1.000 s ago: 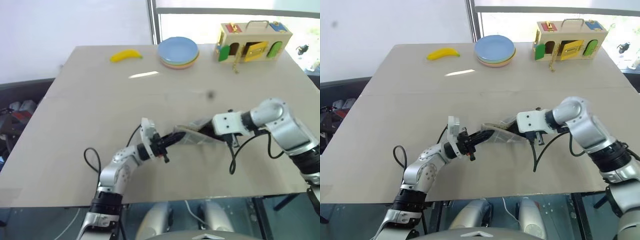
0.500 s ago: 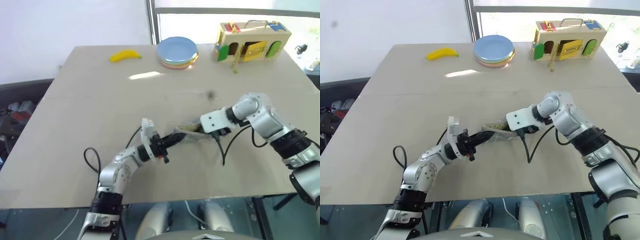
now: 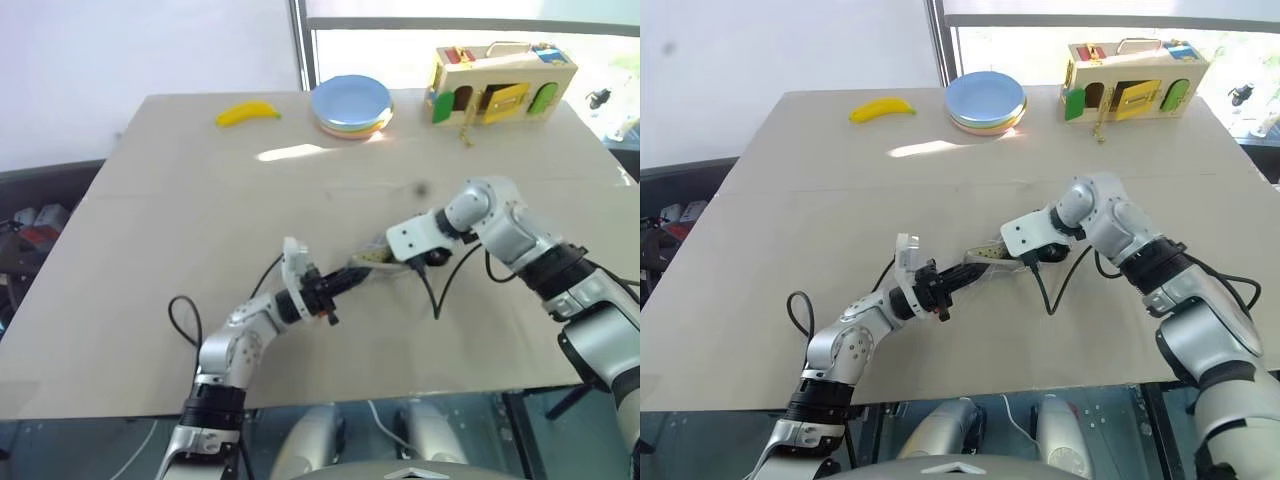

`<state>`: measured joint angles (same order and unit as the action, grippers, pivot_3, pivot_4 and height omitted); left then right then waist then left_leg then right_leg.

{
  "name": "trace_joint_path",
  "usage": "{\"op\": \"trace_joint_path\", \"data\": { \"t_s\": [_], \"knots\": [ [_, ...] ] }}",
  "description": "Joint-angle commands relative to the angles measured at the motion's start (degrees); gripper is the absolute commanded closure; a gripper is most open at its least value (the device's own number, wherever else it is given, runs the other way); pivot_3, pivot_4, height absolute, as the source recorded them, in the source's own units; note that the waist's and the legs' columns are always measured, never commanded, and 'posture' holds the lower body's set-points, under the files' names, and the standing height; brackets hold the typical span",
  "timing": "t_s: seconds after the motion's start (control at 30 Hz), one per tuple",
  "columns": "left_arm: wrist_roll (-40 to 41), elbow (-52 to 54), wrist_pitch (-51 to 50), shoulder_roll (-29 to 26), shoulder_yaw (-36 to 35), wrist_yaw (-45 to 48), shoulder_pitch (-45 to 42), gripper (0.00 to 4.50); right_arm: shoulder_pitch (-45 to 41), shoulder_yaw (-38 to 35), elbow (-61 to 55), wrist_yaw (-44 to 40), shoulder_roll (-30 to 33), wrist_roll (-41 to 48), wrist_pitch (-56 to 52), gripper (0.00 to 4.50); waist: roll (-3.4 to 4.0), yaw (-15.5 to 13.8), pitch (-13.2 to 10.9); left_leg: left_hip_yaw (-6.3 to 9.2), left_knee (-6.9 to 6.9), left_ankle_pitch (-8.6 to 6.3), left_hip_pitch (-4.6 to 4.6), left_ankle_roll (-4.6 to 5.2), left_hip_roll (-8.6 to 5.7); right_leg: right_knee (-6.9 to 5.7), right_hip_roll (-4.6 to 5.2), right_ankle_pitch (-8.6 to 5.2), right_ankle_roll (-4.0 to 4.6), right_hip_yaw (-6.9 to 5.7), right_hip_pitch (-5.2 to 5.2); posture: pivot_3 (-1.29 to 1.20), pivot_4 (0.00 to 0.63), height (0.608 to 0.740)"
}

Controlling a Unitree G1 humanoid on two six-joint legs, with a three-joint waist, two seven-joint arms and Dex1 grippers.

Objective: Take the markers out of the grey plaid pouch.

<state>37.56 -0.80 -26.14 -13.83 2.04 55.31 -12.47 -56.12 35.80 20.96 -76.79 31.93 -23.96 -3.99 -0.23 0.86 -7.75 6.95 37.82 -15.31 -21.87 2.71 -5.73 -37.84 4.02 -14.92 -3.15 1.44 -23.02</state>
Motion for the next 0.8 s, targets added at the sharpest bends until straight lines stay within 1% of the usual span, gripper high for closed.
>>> {"op": "trace_joint_path", "data": {
  "t_s": [0.03, 0.23, 0.33, 0.4, 0.43, 0.47, 0.5, 0.63, 0.8],
  "knots": [
    [0.92, 1.13, 0.19, 0.05, -0.89, 0.6, 0.02, 4.5, 1.28, 2.02, 3.86, -1.98, 0.62, -2.42, -0.25, 1.64, -0.01, -0.03, 0.02, 0.0, 0.0, 0.0, 0.01, 0.0, 0.0, -0.01, 0.0, 0.0, 0.0, 0.0, 0.01, 0.0, 0.15, 0.74],
    [1.04, 2.19, 0.54, 0.17, -1.08, 0.23, 0.47, 4.5, 3.56, 1.0, 0.7, -8.19, 1.26, 0.37, -2.82, 1.64, -0.01, -0.25, 0.02, 0.04, -0.06, 0.0, -0.01, 0.0, 0.0, 0.05, 0.01, 0.0, 0.0, -0.04, 0.0, 0.0, 0.15, 0.74],
    [1.44, 2.81, 0.3, 0.18, -1.35, 0.02, 0.53, 4.5, 4.19, 0.2, -1.43, -11.27, 1.97, 1.78, -4.58, 2.45, -0.01, -0.32, 0.02, 0.06, -0.13, 0.0, -0.04, 0.0, -0.01, 0.17, 0.02, 0.0, 0.0, -0.06, 0.0, 0.0, 0.15, 0.74],
    [1.69, 3.1, 0.17, 0.2, -1.36, 0.01, 0.6, 4.5, 4.8, -0.19, -3.82, -14.05, 3.15, 2.95, -6.45, 3.21, -0.01, -0.44, 0.02, 0.08, -0.14, 0.0, -0.07, 0.0, -0.01, 0.2, 0.04, 0.0, 0.0, -0.09, 0.0, 0.0, 0.15, 0.74],
    [1.79, 3.19, 0.16, 0.22, -1.34, 0.05, 0.67, 4.5, 5.05, -0.26, -4.67, -14.66, 3.56, 3.19, -7.02, 3.73, -0.01, -0.41, 0.02, 0.09, -0.14, 0.0, -0.1, 0.0, -0.01, 0.2, 0.04, 0.0, 0.0, -0.11, -0.01, 0.0, 0.15, 0.74],
    [2.06, 3.31, -0.04, 0.2, -1.4, 0.02, 0.61, 4.5, 5.22, -0.44, -5.66, -15.22, 4.04, 3.62, -7.82, 4.06, -0.01, -0.42, 0.02, 0.09, -0.15, 0.0, -0.08, 0.0, -0.02, 0.21, 0.04, 0.0, 0.0, -0.1, -0.01, 0.0, 0.15, 0.74],
    [2.2, 3.38, -0.16, 0.14, -1.4, 0.06, 0.53, 4.5, 5.27, -0.46, -6.63, -15.47, 4.64, 4.13, -8.53, 4.22, -0.01, -0.47, 0.02, 0.11, -0.15, 0.0, -0.08, 0.0, -0.01, 0.2, 0.04, 0.0, 0.0, -0.12, -0.01, 0.0, 0.15, 0.74],
    [2.25, 3.11, -0.44, -0.07, -1.32, 0.34, 0.01, 4.5, 5.32, -0.44, -8.91, -15.39, 6.07, 5.26, -10.22, 4.23, -0.01, -0.48, 0.01, 0.11, -0.15, 0.0, -0.1, 0.0, -0.01, 0.2, 0.05, 0.0, 0.0, -0.12, -0.02, 0.0, 0.15, 0.74],
    [1.75, 3.25, -0.24, -0.19, -0.86, 0.75, 0.21, 4.5, 5.48, -4.1, -9.43, -8.28, 3.96, 7.48, -10.31, 4.23, -0.01, -0.4, 0.01, 0.11, -0.17, 0.0, -0.11, 0.0, -0.01, 0.22, 0.05, 0.0, 0.0, -0.12, -0.02, 0.0, 0.15, 0.74]
  ]
}}
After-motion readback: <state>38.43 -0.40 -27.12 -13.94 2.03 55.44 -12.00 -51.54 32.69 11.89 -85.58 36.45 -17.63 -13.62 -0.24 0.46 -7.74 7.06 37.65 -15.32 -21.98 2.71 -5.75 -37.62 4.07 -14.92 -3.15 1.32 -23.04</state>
